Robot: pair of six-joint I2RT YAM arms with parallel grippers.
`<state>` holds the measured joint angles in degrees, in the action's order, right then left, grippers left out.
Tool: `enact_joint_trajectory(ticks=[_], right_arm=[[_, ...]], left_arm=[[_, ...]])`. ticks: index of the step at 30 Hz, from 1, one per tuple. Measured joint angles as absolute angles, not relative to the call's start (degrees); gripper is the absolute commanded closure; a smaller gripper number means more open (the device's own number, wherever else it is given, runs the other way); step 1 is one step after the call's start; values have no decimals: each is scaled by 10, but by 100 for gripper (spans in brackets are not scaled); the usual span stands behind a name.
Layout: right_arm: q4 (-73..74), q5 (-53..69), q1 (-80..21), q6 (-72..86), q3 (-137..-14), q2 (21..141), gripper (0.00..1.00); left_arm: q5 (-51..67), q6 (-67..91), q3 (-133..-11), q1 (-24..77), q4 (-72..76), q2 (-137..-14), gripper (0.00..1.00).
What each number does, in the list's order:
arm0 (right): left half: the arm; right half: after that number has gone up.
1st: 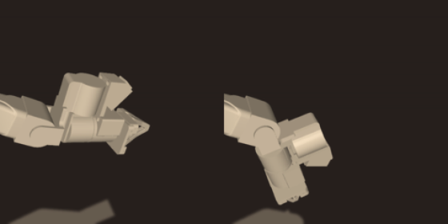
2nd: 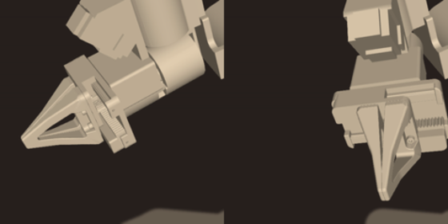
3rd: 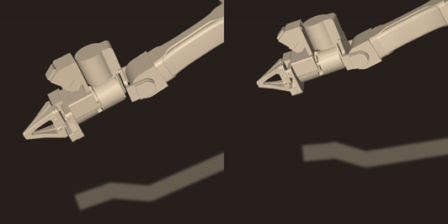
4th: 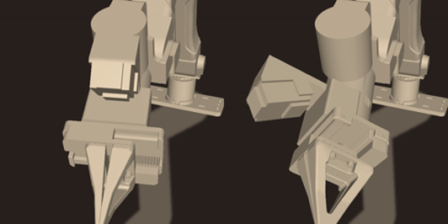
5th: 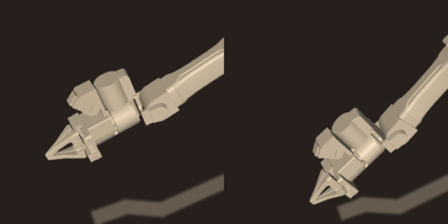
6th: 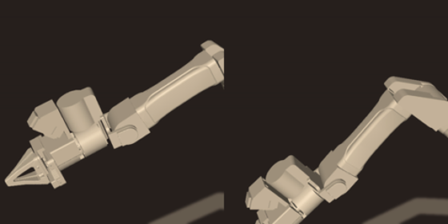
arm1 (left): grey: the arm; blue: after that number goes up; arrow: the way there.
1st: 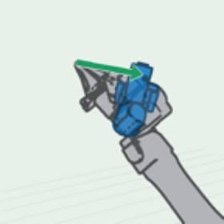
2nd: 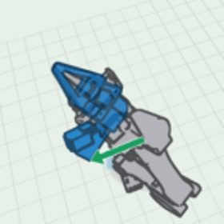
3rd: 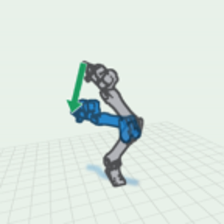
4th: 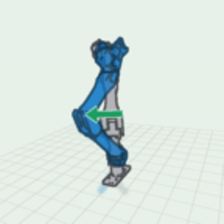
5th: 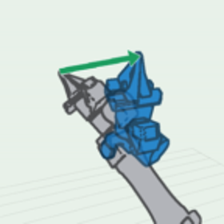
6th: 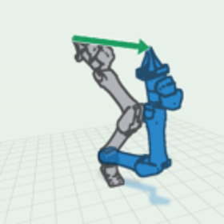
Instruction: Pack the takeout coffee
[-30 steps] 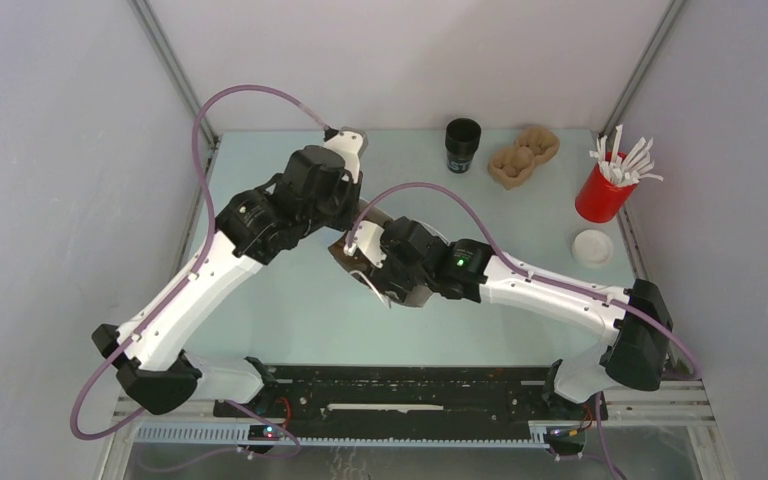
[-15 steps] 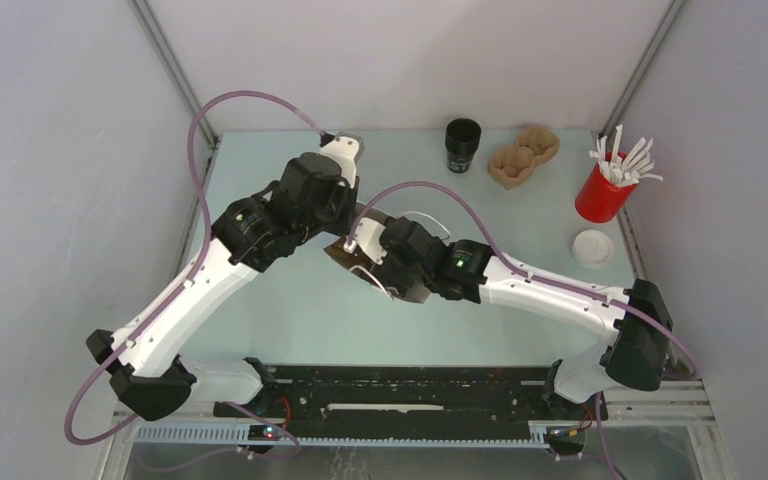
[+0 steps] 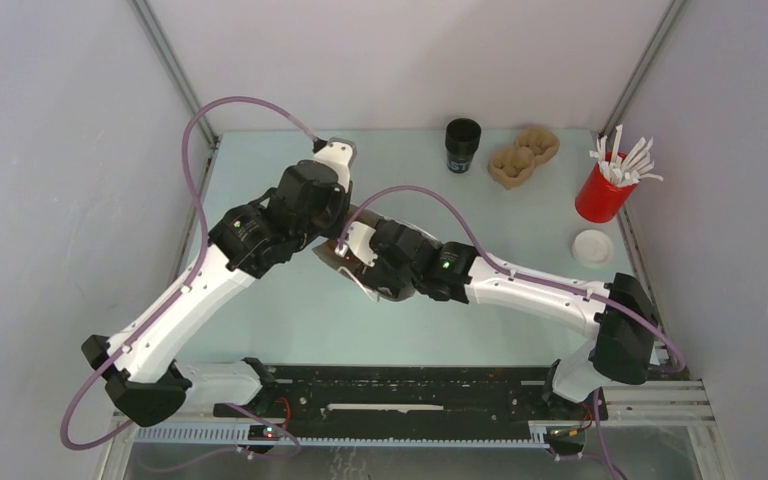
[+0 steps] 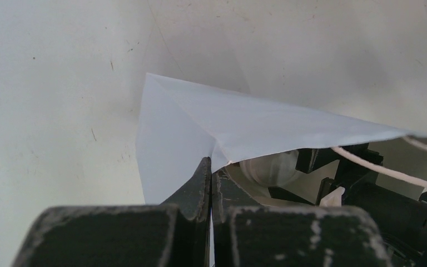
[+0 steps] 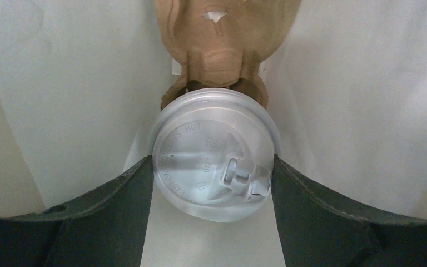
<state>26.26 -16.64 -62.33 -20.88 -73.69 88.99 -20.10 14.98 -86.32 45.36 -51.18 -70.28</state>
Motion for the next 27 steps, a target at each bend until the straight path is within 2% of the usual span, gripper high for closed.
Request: enact_joint_trajectory(ticks=[14, 27], right_arm=[[256, -143, -630, -207, -736, 892, 49], [221, -125, -623, -188, -701, 808, 48]], left_arm=[[-218, 157, -840, 456, -501, -678, 100], [-172, 165, -825, 463, -486, -654, 100]])
